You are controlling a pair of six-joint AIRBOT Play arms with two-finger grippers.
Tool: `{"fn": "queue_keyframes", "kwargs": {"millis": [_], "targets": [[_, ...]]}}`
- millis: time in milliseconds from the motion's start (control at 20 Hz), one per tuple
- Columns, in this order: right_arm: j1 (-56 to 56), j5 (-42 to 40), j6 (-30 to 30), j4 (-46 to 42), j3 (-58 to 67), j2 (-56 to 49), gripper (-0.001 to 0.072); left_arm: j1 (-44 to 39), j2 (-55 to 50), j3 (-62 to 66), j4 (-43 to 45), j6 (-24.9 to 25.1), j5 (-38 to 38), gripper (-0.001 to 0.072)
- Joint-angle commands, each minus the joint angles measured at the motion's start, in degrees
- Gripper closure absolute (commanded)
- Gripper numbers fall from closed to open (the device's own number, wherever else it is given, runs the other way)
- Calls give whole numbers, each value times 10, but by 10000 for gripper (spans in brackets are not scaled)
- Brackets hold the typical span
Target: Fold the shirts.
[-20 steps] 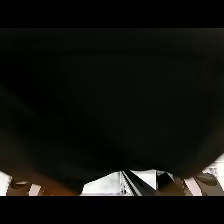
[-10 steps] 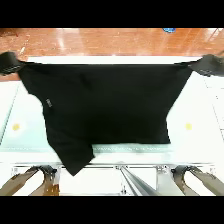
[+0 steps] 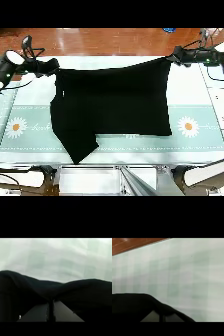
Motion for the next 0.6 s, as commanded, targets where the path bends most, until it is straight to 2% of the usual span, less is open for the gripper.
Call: {"fn": "queue_keyframes", "kwargs": {"millis": [0,100,200,300,400,550], "targets": [[-6,27,25,9,54,-61,689,0,-30,6,0,-18,4,685],[-22,84,22,5,54,-54,689,22,-28,23,0,-15,-70,685],[-39,169,14,-28,54,-48,689,39,-28,35,0,27,-170,685],[-41,245,15,-100,45,-48,689,38,-30,23,4,64,-249,685],[-37,269,16,-119,6,-48,689,28,-30,-12,24,77,-291,685],[-37,274,15,-125,-52,-48,689,23,-30,-52,47,75,-295,685]]}}
